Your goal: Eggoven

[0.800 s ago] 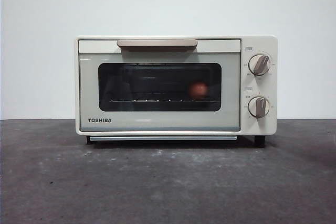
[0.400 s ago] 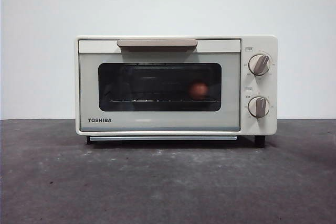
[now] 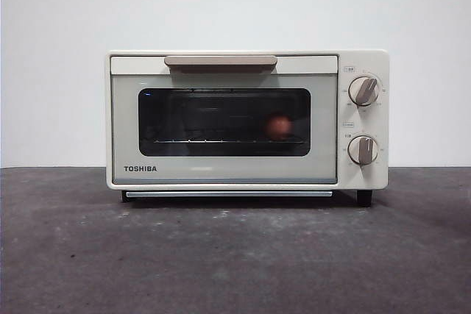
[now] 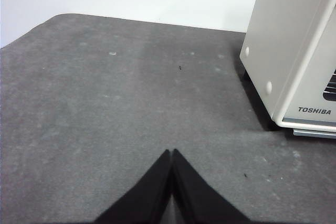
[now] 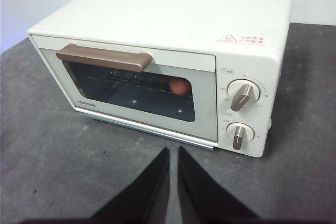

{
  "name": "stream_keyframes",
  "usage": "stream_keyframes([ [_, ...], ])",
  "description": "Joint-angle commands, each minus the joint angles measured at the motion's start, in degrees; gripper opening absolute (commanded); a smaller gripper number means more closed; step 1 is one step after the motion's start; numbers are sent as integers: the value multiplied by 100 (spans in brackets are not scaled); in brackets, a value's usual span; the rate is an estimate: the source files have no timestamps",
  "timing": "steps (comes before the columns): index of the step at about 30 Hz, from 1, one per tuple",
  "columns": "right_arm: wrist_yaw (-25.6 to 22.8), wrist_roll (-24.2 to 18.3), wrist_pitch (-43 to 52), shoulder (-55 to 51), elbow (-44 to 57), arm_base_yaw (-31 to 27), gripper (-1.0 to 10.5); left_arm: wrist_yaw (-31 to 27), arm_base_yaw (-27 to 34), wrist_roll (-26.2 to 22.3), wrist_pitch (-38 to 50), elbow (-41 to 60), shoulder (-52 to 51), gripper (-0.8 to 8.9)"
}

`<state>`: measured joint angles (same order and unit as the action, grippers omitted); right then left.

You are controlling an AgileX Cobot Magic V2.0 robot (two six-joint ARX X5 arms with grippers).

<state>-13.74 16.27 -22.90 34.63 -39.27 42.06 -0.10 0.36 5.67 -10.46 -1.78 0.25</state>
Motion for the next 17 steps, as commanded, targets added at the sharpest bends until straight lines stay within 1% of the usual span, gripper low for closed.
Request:
stream_keyframes([
  [1,-26,-63,61,33,-20,50,5,4,4,138,-35,153,-9,8],
  [17,-26,-63,59,33,-20,50,5,4,4,188,-31,153,-7,8],
])
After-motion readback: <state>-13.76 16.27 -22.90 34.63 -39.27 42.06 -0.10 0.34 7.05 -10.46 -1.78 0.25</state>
